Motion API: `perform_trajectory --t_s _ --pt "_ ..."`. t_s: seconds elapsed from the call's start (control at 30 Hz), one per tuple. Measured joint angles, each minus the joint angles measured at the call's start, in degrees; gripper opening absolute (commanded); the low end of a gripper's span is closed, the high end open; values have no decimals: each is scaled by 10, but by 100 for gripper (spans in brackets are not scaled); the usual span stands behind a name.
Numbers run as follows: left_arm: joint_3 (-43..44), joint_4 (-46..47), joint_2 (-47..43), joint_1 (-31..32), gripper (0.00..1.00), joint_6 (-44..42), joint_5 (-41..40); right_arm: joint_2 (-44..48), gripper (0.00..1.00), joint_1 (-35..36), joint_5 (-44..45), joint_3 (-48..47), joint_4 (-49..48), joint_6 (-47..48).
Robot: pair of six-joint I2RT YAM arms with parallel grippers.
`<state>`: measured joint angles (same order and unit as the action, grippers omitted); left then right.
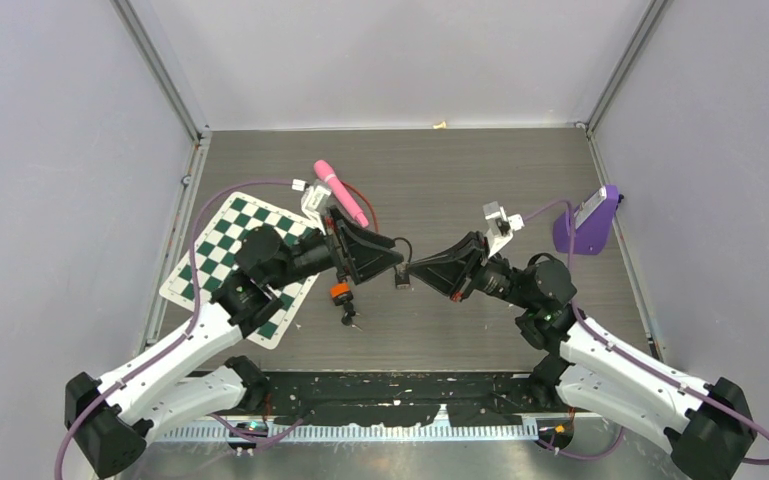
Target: Unlock with the key
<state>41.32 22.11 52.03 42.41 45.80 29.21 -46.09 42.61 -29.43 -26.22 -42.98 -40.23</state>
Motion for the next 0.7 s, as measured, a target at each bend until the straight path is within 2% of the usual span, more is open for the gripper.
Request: perform_trajectory --t_s 0.07,0.17,0.27,0.3,0.37,0.53,0.7 --pt "17 -64 -5 0 93 -16 -44 15 5 0 15 4 25 7" --pt "45 -154 -2 0 100 -33 -107 31 5 -3 33 16 57 13" --pt "72 -236 11 -8 100 -41 -158 36 5 -8 53 41 74 7" --pt "76 -256 19 -14 97 -40 -166 38 5 -10 62 55 77 2" --pt "79 -287 37 -35 92 -27 -168 39 5 -12 80 83 78 -10" --pt "79 -353 120 -84 87 10 -151 60 5 -15 148 159 90 -57" --pt "107 -429 215 -64 81 28 -149 118 5 -16 228 211 98 -98"
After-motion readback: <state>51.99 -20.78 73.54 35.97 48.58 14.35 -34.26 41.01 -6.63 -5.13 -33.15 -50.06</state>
